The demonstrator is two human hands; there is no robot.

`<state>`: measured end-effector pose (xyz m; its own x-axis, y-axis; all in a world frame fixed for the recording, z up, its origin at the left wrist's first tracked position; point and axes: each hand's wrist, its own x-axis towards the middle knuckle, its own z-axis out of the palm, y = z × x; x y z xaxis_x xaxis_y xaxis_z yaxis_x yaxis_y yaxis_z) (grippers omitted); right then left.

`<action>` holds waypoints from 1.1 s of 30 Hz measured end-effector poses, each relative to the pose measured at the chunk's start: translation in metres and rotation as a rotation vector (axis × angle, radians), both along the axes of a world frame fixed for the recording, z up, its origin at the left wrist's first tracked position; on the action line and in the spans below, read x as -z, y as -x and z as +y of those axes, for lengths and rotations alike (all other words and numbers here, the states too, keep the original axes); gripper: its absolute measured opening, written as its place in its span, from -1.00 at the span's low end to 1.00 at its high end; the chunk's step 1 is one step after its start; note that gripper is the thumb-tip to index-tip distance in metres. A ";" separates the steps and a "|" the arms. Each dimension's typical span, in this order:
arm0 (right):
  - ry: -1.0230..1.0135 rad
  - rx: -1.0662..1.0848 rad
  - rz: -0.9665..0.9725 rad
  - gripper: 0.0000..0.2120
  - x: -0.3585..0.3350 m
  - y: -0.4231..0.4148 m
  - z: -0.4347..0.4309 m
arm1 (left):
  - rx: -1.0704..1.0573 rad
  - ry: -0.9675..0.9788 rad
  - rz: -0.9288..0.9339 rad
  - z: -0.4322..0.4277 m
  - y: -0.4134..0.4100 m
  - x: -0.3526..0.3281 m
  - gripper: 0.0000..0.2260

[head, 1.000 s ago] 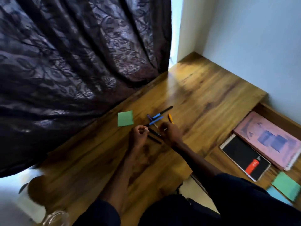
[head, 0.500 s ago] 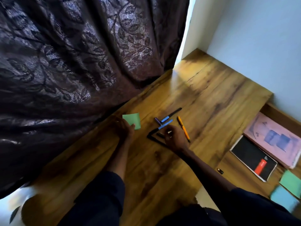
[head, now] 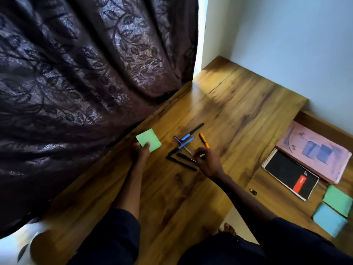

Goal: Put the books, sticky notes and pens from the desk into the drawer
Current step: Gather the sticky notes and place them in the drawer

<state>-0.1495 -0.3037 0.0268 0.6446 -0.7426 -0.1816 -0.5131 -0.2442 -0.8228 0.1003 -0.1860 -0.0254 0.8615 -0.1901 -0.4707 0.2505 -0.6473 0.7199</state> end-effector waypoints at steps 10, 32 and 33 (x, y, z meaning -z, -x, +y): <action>-0.403 0.152 -0.166 -0.70 -0.022 0.045 -0.031 | 0.312 0.295 0.038 -0.050 0.120 -0.071 -0.75; -0.654 1.063 -0.012 -0.92 0.083 0.419 -0.080 | 1.229 -0.055 0.083 -0.172 0.456 -0.029 -0.83; -0.650 1.052 0.038 -0.88 0.094 0.428 -0.073 | 1.255 -0.084 0.091 -0.169 0.463 -0.025 -0.84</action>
